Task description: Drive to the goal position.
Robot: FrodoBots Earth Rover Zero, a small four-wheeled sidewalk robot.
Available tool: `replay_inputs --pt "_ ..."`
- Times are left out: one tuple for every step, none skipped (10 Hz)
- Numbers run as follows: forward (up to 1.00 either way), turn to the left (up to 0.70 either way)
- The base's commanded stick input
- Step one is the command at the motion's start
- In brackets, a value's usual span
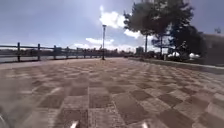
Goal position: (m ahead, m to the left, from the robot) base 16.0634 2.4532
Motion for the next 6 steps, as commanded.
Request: replay_inputs --pt "1.0 0.0" --pt "1.0 0.0" --pt "1.0 0.0" --pt "1.0 0.0" --pt "1.0 0.0" --pt "1.0 0.0"
